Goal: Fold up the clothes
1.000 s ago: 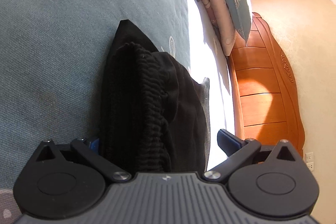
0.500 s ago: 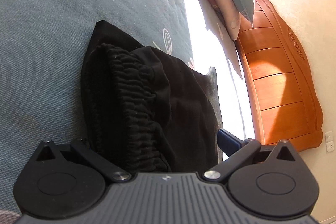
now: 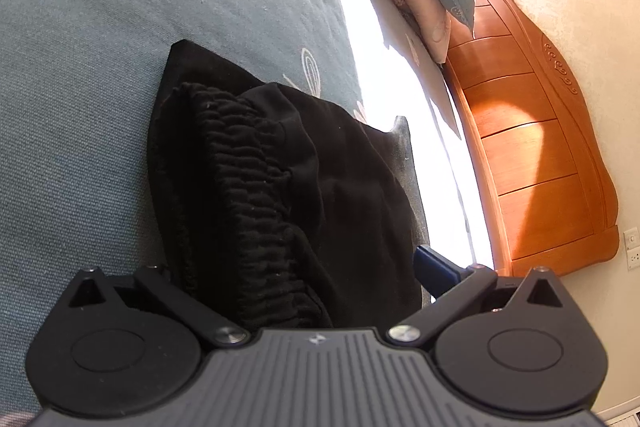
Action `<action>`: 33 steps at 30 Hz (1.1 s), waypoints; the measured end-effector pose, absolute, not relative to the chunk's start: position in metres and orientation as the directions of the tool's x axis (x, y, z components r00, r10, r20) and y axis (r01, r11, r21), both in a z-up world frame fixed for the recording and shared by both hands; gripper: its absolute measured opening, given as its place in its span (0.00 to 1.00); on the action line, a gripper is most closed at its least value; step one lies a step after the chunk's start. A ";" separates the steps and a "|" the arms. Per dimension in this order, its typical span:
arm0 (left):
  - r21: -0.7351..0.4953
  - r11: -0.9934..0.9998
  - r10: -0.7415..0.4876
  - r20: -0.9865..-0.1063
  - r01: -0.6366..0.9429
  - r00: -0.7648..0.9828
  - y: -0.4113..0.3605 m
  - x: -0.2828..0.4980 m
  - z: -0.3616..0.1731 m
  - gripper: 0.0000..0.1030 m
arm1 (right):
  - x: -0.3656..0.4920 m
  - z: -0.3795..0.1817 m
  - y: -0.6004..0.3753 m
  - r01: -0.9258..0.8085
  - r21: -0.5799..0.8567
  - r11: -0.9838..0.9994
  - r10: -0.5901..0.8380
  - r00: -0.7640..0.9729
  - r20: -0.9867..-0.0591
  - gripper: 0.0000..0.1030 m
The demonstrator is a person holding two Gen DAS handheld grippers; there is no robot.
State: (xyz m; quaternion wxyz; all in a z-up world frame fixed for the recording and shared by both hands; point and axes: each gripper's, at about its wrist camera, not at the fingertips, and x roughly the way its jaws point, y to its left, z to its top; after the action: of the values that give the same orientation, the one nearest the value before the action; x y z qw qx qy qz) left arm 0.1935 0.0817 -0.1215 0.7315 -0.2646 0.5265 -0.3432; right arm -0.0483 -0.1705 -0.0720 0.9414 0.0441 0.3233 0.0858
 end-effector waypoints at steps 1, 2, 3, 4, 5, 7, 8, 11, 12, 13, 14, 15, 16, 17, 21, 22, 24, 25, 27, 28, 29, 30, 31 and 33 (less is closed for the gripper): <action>-0.741 0.631 -0.776 -0.595 0.231 0.209 0.080 0.193 -0.120 0.99 | -0.048 -0.072 -0.170 -0.133 0.138 0.981 0.190 0.776 -0.601 0.88; -0.736 0.636 -0.771 -0.602 0.233 0.207 0.079 0.193 -0.119 0.98 | -0.048 -0.072 -0.171 -0.133 0.138 0.981 0.190 0.777 -0.601 0.88; -0.727 0.645 -0.764 -0.611 0.235 0.206 0.079 0.193 -0.118 0.96 | -0.049 -0.072 -0.171 -0.132 0.137 0.982 0.189 0.778 -0.600 0.88; -0.714 0.659 -0.752 -0.626 0.237 0.207 0.078 0.192 -0.117 0.93 | -0.049 -0.072 -0.171 -0.131 0.136 0.982 0.187 0.779 -0.598 0.88; -0.699 0.672 -0.740 -0.640 0.243 0.207 0.076 0.192 -0.115 0.89 | -0.049 -0.072 -0.171 -0.130 0.135 0.982 0.186 0.780 -0.598 0.88; -0.679 0.693 -0.721 -0.661 0.243 0.209 0.078 0.191 -0.113 0.81 | -0.049 -0.072 -0.172 -0.128 0.133 0.983 0.183 0.781 -0.598 0.88; -0.672 0.701 -0.713 -0.669 0.238 0.211 0.080 0.190 -0.113 0.71 | -0.049 -0.072 -0.173 -0.127 0.131 0.983 0.180 0.782 -0.597 0.88; -0.657 0.725 -0.689 -0.691 0.206 0.221 0.091 0.193 -0.116 0.44 | -0.050 -0.073 -0.175 -0.125 0.136 0.983 0.181 0.783 -0.595 0.88; -0.661 0.724 -0.690 -0.689 0.198 0.223 0.094 0.194 -0.118 0.45 | -0.050 -0.073 -0.175 -0.124 0.137 0.983 0.182 0.784 -0.594 0.88; -0.663 0.723 -0.690 -0.687 0.193 0.226 0.096 0.194 -0.121 0.44 | -0.050 -0.073 -0.175 -0.124 0.139 0.983 0.183 0.784 -0.594 0.88; -0.660 0.725 -0.689 -0.687 0.197 0.231 0.096 0.194 -0.122 0.44 | -0.050 -0.073 -0.175 -0.124 0.140 0.982 0.183 0.784 -0.593 0.88; -0.651 0.730 -0.683 -0.692 0.207 0.235 0.094 0.194 -0.122 0.44 | -0.050 -0.074 -0.175 -0.126 0.141 0.982 0.185 0.784 -0.593 0.88; -0.643 0.735 -0.678 -0.695 0.214 0.239 0.093 0.194 -0.122 0.44 | -0.050 -0.074 -0.176 -0.128 0.142 0.982 0.188 0.783 -0.593 0.88; -0.639 0.738 -0.675 -0.698 0.217 0.241 0.092 0.194 -0.122 0.44 | -0.050 -0.074 -0.175 -0.129 0.141 0.981 0.189 0.783 -0.593 0.88; -0.650 0.733 -0.681 -0.693 0.202 0.237 0.094 0.199 -0.123 0.44 | -0.051 -0.073 -0.175 -0.131 0.140 0.982 0.189 0.785 -0.591 0.88; -0.654 0.731 -0.682 -0.692 0.193 0.237 0.094 0.202 -0.123 0.44 | -0.051 -0.073 -0.174 -0.130 0.140 0.982 0.188 0.785 -0.590 0.88; -0.662 0.728 -0.684 -0.688 0.178 0.243 0.095 0.204 -0.125 0.44 | -0.052 -0.073 -0.174 -0.129 0.139 0.982 0.187 0.785 -0.591 0.88; -0.662 0.727 -0.685 -0.686 0.182 0.246 0.095 0.204 -0.126 0.44 | -0.052 -0.073 -0.174 -0.129 0.137 0.982 0.185 0.786 -0.590 0.88; -0.651 0.731 -0.682 -0.687 0.203 0.252 0.093 0.201 -0.126 0.43 | -0.054 -0.072 -0.173 -0.128 0.132 0.983 0.182 0.788 -0.588 0.88; -0.644 0.734 -0.679 -0.689 0.215 0.255 0.093 0.200 -0.126 0.43 | -0.055 -0.071 -0.174 -0.128 0.129 0.983 0.179 0.791 -0.585 0.88; -0.637 0.738 -0.675 -0.691 0.226 0.258 0.092 0.198 -0.126 0.43 | -0.055 -0.070 -0.175 -0.126 0.131 0.983 0.179 0.793 -0.583 0.88; -0.627 0.743 -0.670 -0.696 0.235 0.260 0.090 0.197 -0.125 0.43 | -0.054 -0.069 -0.177 -0.123 0.134 0.983 0.179 0.794 -0.581 0.88; -0.615 0.749 -0.662 -0.702 0.246 0.262 0.088 0.197 -0.124 0.43 | -0.053 -0.067 -0.180 -0.114 0.140 0.984 0.175 0.797 -0.578 0.88; -0.580 0.767 -0.640 -0.721 0.275 0.265 0.082 0.195 -0.121 0.43 | -0.051 -0.064 -0.189 -0.090 0.155 0.984 0.164 0.804 -0.572 0.88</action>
State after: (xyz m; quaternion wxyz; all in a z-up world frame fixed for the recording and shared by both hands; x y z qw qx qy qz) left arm 0.1953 0.0817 -0.1211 0.7764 -0.1726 0.5297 -0.2947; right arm -0.0513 -0.1888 -0.0640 0.9478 0.0600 0.3059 0.0671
